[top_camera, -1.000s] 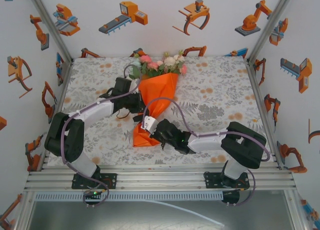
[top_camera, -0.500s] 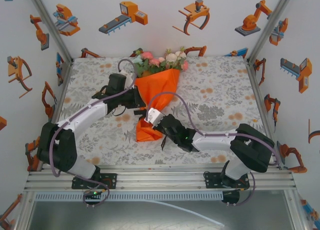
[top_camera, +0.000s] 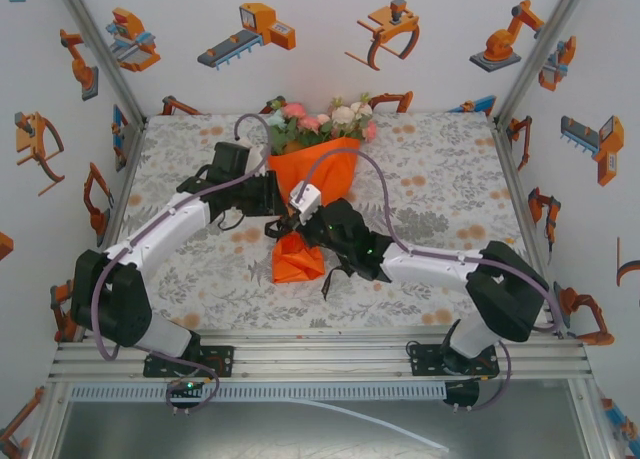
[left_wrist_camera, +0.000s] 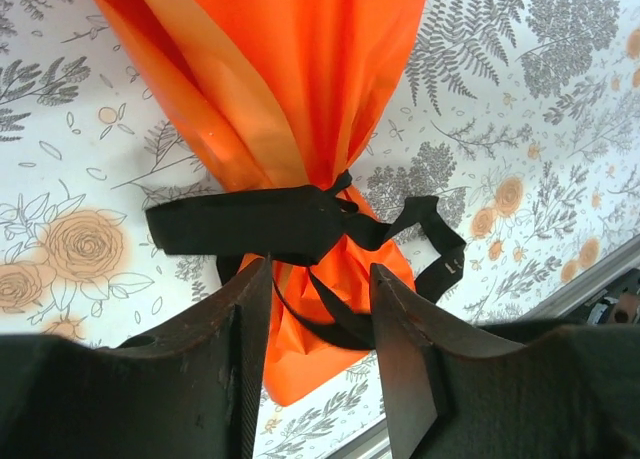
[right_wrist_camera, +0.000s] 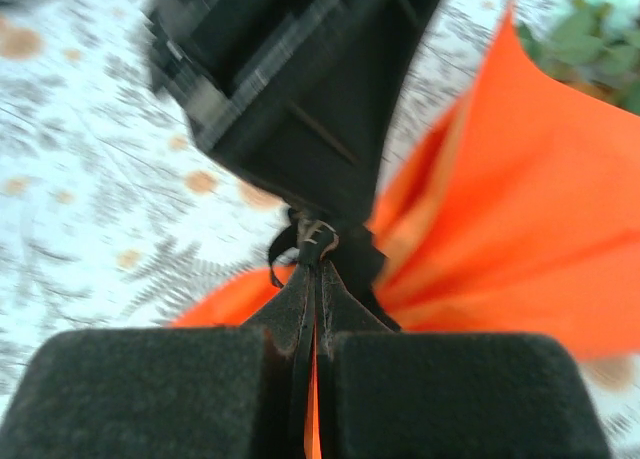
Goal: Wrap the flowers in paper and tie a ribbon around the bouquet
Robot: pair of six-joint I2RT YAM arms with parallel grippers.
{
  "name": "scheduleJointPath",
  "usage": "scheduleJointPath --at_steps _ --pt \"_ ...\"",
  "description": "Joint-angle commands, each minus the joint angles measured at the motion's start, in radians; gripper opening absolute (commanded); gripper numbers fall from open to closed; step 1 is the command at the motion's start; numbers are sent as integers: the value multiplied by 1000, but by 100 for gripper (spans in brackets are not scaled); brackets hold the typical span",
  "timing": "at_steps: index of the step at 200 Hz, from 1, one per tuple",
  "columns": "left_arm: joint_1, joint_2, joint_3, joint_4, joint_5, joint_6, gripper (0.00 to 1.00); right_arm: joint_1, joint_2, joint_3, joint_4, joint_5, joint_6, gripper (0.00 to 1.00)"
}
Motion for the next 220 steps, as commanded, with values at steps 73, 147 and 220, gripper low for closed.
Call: scheduleJointPath --at_steps 73,147,220 --pt "70 -29 -34 -47 162 -162 58 3 234 313 -311 -2 295 0" --pt "96 35 -97 -99 252 -365 53 3 217 266 -229 -12 275 0" --pt "159 -58 -168 -189 90 -518 64 4 213 248 -193 -4 259 0"
